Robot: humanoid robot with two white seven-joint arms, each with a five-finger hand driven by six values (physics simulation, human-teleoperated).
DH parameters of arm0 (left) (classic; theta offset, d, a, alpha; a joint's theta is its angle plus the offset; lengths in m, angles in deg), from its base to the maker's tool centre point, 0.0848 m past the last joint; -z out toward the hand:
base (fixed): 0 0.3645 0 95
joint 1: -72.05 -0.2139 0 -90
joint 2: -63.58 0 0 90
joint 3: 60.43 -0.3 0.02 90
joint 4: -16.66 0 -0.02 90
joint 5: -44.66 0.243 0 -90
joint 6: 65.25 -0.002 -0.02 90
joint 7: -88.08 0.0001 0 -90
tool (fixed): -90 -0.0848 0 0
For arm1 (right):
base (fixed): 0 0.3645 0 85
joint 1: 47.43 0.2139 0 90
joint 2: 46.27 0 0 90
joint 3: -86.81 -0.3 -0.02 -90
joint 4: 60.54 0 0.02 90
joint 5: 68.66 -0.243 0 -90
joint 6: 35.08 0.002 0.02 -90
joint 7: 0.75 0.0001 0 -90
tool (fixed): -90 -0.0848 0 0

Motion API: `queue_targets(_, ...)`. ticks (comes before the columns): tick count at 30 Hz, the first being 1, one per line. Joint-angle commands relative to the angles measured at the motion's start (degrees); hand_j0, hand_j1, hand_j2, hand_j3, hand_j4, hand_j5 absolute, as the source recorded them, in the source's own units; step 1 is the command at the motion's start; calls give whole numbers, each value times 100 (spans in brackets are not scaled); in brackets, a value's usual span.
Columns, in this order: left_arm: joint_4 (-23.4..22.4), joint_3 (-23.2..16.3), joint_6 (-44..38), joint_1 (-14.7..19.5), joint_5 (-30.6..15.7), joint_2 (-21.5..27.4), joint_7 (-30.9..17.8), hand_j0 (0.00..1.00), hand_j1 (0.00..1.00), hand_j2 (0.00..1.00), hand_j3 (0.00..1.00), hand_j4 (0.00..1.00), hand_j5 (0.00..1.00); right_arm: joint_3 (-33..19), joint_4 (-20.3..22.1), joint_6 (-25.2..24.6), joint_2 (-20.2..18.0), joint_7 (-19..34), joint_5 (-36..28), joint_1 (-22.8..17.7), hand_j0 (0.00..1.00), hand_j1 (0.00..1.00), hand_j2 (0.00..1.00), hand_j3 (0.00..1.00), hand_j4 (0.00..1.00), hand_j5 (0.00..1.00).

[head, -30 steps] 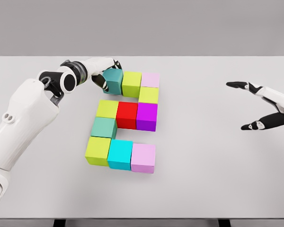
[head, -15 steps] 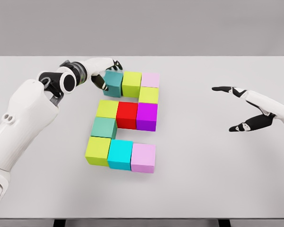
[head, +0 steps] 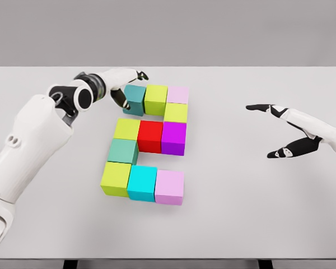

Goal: Assemble the squares on the desktop into the number 2

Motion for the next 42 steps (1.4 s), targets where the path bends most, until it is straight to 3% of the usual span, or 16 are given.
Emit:
queue_targets(1,2,11,12,0,59,-71,2,96,96,96,96,96,96,-5,18,-14,-7,-2,-47,0,100,100,100,100,100,100)
queue_targets(17,-217,20,12,-18,366,-265,2,96,96,96,96,96,96,4,159,-14,2,-2,-21,-26,100,100,100,100,100,100)
queue_targets(25,-543,20,30,97,375,-353,2,96,96,96,96,96,96,4,159,-14,2,-2,-21,-26,100,100,100,100,100,100)
queue_targets(42,-692,2,38,246,410,-555,2,96,96,96,96,96,96,-5,159,-14,2,-2,-21,-26,100,100,100,100,100,100)
